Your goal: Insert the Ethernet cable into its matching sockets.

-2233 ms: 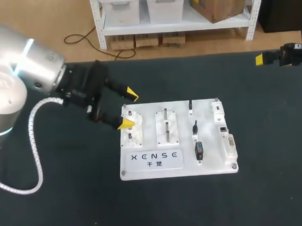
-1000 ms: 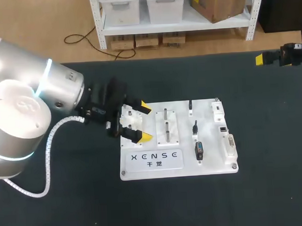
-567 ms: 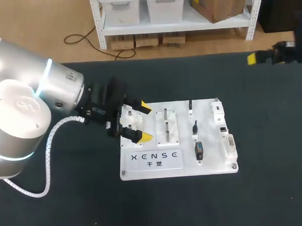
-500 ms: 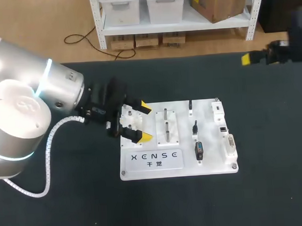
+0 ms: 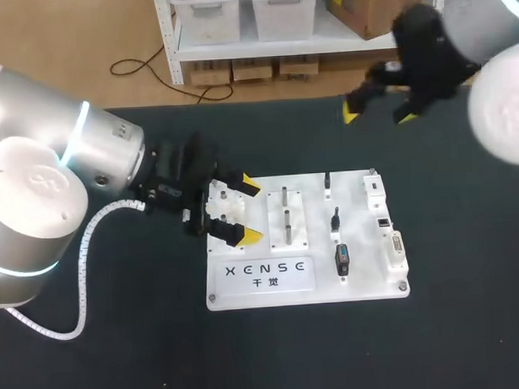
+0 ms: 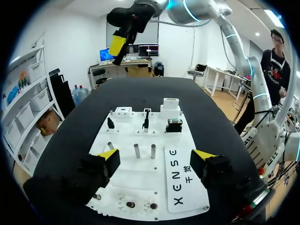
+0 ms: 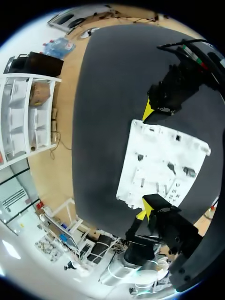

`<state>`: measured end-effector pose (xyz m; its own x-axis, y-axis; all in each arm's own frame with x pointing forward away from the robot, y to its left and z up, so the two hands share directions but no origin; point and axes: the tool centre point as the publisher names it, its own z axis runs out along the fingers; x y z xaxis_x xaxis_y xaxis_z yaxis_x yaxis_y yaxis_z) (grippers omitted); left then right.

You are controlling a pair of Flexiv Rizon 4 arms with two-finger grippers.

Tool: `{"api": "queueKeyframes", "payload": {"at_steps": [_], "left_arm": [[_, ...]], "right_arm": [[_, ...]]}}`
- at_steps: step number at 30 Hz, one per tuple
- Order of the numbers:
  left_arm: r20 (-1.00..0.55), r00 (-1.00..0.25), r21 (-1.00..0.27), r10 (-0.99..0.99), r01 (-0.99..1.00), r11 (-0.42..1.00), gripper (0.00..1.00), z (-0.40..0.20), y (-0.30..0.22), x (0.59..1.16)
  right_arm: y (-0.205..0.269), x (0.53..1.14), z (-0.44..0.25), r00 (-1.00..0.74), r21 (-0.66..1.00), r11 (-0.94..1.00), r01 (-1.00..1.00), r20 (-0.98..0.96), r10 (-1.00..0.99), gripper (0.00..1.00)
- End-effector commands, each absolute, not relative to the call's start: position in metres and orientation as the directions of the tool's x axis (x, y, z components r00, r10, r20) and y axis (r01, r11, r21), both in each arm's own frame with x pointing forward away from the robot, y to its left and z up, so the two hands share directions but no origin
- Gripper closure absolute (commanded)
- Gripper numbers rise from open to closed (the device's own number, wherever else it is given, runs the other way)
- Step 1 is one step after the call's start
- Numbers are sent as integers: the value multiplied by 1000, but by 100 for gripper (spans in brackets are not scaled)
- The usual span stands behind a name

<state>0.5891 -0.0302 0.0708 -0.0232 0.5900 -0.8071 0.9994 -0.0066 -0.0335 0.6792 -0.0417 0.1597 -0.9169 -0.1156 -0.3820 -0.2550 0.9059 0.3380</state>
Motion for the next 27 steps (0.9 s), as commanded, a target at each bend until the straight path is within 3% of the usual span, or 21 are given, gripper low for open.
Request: {"api": "queueKeyframes", "payload": {"at_steps": [1, 27], "left_arm": [[-807, -23, -32, 590, 999, -5, 0, 70, -31, 589], [-807, -23, -32, 590, 999, -5, 0, 70, -31, 589]], "right_arm": [[-24, 658, 155, -912, 123, 982, -146, -400, -86, 0], [1, 624, 47, -977, 40, 995, -92, -197, -83, 0]]}}
